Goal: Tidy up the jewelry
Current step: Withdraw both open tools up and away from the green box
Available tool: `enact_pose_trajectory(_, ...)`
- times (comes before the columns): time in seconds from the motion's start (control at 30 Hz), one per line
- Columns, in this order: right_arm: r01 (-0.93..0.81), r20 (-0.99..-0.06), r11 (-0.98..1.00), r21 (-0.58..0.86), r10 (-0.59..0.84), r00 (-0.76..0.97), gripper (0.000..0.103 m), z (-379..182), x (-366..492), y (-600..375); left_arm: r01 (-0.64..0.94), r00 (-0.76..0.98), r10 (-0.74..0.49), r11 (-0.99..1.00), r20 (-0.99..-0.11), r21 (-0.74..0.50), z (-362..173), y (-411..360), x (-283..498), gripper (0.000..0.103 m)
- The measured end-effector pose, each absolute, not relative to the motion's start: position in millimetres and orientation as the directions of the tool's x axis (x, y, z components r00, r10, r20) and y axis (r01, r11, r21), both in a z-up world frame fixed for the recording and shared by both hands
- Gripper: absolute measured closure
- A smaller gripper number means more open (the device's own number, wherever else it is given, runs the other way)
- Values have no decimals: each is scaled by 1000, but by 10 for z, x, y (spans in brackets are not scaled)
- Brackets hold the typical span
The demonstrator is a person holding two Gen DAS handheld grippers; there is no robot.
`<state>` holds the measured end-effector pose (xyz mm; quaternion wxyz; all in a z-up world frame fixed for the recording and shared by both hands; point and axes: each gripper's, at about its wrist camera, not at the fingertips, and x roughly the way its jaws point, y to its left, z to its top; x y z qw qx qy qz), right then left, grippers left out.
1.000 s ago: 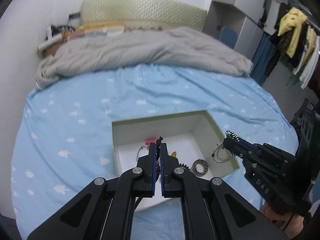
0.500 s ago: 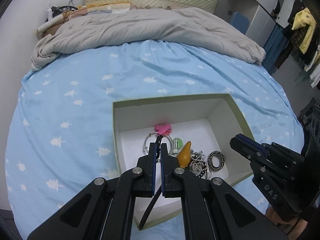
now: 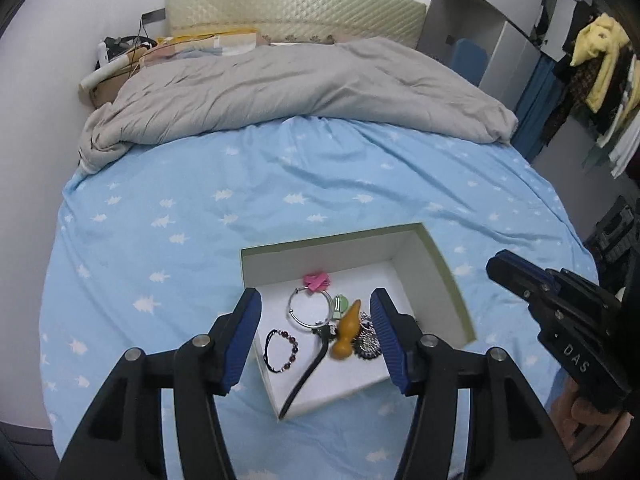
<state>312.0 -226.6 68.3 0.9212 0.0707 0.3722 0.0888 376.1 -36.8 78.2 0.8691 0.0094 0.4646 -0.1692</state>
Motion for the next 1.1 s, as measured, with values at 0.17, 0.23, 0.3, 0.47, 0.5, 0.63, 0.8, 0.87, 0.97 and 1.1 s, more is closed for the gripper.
enact_pose_trajectory(0.17,-122,-654,974,192,220,724,95,936,2892,-2302,309,522,-305,938,-796,-157,1053,-311,3576,45)
enact_pose_trajectory(0.23,-126,-645,973,191,222,731,95,1012,2803,-2326,309,543,-285,942,-790,-128,1142,-308,3470,45)
enact_pose_trajectory(0.3,-127,-638,972,197,225,736,95,1068,2709,-2356,318,548,-294,939,-783,-131,1202,-308,3375,45)
enact_pose_trajectory(0.47,-126,-641,972,197,225,734,94,1067,2535,-2400,293,549,-283,946,-787,-136,1234,-256,3198,45)
enact_pose_trajectory(0.5,-126,-644,972,198,226,731,92,1045,2508,-2410,284,557,-264,951,-788,-119,1223,-255,3166,45)
enact_pose_trajectory(0.63,-119,-653,977,179,209,728,83,957,2425,-2439,283,549,-255,953,-796,-110,1134,-255,3079,45)
enact_pose_trajectory(0.8,-112,-667,975,192,214,714,83,808,2372,-2489,274,534,-261,953,-804,-128,964,-213,3022,45)
enact_pose_trajectory(0.87,-110,-675,974,197,216,705,83,737,2359,-2498,262,538,-251,957,-805,-123,912,-189,2996,45)
enact_pose_trajectory(0.97,-106,-686,977,184,205,698,83,648,2341,-2504,258,533,-249,958,-808,-125,832,-170,2979,45)
enact_pose_trajectory(1.1,-95,-693,979,181,196,694,80,567,2325,-2502,256,527,-247,959,-813,-125,735,-171,2941,45)
